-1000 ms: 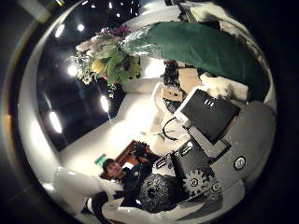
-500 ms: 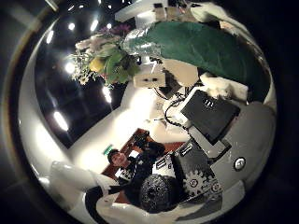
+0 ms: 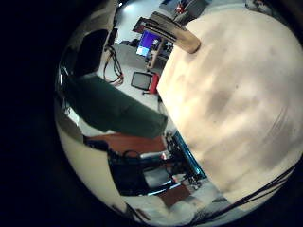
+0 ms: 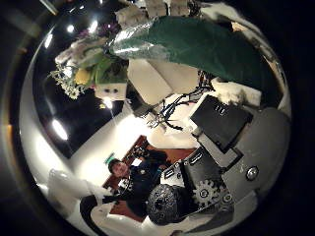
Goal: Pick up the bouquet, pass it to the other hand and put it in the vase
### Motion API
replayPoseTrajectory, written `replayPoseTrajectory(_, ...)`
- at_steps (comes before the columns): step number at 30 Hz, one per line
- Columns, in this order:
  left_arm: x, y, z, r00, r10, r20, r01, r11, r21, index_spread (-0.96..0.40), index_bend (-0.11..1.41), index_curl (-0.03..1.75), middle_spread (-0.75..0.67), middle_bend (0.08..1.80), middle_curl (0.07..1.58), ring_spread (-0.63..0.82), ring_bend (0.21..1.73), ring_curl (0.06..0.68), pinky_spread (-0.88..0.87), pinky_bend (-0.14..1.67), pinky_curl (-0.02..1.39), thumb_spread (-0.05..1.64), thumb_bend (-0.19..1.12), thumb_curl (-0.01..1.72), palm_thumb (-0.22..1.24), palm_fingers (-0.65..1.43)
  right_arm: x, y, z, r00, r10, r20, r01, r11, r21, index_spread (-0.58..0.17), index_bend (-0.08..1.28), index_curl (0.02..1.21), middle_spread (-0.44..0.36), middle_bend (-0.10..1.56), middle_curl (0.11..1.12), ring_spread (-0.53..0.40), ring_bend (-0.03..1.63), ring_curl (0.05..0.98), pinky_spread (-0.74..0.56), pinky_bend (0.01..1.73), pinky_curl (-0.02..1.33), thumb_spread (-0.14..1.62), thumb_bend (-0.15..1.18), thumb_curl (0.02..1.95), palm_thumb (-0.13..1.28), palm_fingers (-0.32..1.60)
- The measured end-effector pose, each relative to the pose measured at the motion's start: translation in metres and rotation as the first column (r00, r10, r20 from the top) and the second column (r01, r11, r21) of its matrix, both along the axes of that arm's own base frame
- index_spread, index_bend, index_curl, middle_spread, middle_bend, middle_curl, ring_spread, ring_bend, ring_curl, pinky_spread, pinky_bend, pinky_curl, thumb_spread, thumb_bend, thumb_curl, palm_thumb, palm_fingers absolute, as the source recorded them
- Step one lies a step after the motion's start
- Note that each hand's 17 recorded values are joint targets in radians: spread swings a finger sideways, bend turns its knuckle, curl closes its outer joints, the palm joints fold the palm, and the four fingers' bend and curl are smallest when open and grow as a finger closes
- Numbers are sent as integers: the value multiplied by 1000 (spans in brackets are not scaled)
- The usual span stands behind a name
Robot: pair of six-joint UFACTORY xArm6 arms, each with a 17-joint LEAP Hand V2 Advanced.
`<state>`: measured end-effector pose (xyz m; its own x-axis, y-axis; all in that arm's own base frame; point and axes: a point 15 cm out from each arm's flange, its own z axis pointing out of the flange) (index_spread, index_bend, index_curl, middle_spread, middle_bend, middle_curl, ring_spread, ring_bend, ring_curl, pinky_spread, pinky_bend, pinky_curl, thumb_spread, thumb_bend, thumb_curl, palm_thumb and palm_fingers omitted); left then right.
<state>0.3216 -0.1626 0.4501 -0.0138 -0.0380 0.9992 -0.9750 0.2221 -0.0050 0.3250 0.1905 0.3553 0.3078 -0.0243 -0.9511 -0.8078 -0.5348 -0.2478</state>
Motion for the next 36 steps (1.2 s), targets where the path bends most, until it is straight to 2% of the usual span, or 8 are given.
replayPoseTrajectory(4, -1, -1, 1, 1000, -5, -14, 5, 1000, 0, 3, 132, 182, -402, 925, 731, -445, 1199, 341, -556, 974, 450, 861, -7, 366, 634, 820, 2, 1, 0, 1000, -8, 9, 8, 1000, -9, -261, 1051, 982, -122, 1326, 803, -193, 1416, 667, -243, 1054, 1121, 231, -17, 968, 1216, 1102)
replayPoseTrajectory(12, 7, 2, 21, 994, 89, 60, -85, 994, -72, -299, 444, 213, -532, 859, 923, -442, 1369, 471, -611, 1246, 562, 841, 4, 435, 950, 1133, 15, 2, -11, 998, -58, 17, 58, 998, -37, -263, 1027, 981, -129, 1305, 794, -205, 1372, 668, -254, 1106, 1118, 484, -29, 937, 1121, 1092)
replayPoseTrajectory(16, 10, 7, 32, 978, 148, 149, -141, 988, -60, -468, 675, 313, -565, 961, 1005, -426, 1408, 511, -575, 1234, 579, 643, -9, 560, 1087, 1101, 11, 3, -21, 996, -83, -10, 83, 996, -41, -268, 841, 938, -158, 1176, 760, -216, 1313, 640, -306, 1096, 1022, 716, -50, 806, 941, 980)
replayPoseTrajectory(21, 12, 16, 44, 945, 205, 255, -204, 978, -29, -576, 773, 429, -562, 1019, 1044, -412, 1437, 544, -555, 1233, 605, 441, -17, 672, 1114, 1057, 14, 2, -25, 994, -109, -18, 108, 993, -52, -269, 410, 813, -142, 994, 702, -235, 1254, 599, -437, 977, 908, 847, -26, 699, 895, 409)
replayPoseTrajectory(23, 9, 15, 47, 943, 203, 265, -205, 979, -21, -591, 781, 458, -562, 1029, 1045, -411, 1440, 548, -552, 1230, 609, 405, -17, 692, 1118, 1052, 15, 2, -25, 992, -120, -26, 119, 992, -43, -270, 322, 696, -68, 715, 582, -126, 1011, 516, -272, 762, 833, 918, -34, 642, 861, -126)
replayPoseTrajectory(24, 9, 15, 48, 942, 201, 270, -204, 979, -20, -609, 782, 489, -563, 1039, 1047, -411, 1446, 553, -553, 1225, 613, 376, -19, 711, 1118, 1047, 17, 3, -23, 991, -133, -33, 132, 991, -27, -276, 267, 615, -22, 571, 508, -41, 847, 432, -142, 664, 756, 937, -33, 617, 847, -172)
replayPoseTrajectory(29, 3, 14, 60, 929, 200, 312, -208, 978, -10, -664, 762, 640, -559, 1072, 1050, -409, 1456, 567, -545, 1226, 636, 278, -21, 777, 1124, 1028, 27, 5, -14, 977, -201, -72, 204, 978, 49, -272, 144, 452, 49, 300, 376, 116, 525, 287, 178, 445, 564, 961, -26, 557, 836, -115)
replayPoseTrajectory(36, -3, 24, 79, 893, 234, 384, -253, 967, 0, -719, 670, 878, -550, 1108, 1044, -407, 1472, 577, -544, 1234, 659, 224, -20, 838, 1127, 1007, 49, 5, -1, 937, -324, -130, 341, 928, 150, -272, 131, 296, 92, 175, 318, 164, 370, 240, 266, 340, 429, 955, -21, 521, 869, -72)
